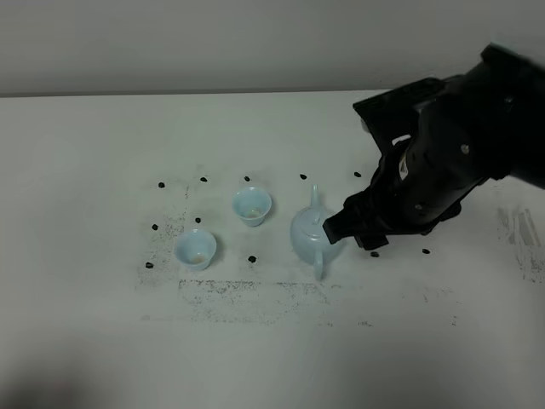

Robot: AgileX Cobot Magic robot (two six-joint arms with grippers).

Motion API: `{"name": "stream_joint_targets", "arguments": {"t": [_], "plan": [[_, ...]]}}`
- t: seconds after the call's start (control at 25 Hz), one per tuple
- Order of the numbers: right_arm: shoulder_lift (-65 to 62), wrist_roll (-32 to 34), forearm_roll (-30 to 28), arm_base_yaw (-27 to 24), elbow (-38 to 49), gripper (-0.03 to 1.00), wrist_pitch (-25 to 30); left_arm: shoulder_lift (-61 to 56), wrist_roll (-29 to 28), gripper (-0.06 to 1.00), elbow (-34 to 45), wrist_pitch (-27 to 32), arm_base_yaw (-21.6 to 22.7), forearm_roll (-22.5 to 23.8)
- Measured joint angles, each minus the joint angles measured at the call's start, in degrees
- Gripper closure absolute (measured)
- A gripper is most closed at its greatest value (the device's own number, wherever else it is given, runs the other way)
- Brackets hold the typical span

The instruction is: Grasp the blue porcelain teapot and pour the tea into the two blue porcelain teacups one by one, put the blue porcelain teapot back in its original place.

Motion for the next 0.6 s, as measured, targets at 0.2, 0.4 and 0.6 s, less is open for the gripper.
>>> {"name": "stream_joint_targets", "arguments": {"t": [0.2, 0.4, 0.6], "plan": [[2.26, 2.06, -0.43, 0.00, 4.49, 0.39, -7.14, 0.00, 0.00, 0.22, 0.00, 0.00, 0.00, 0.00], [6.60, 2.46, -0.61, 0.00, 4.77, 0.39, -8.58, 0.00, 0.00, 0.22, 0.00, 0.00, 0.00, 0.00], [11.44, 2.46, 1.75, -0.05, 4.77, 0.39, -10.56, 0.00, 0.00, 0.22, 0.00, 0.00, 0.00, 0.00]]}}
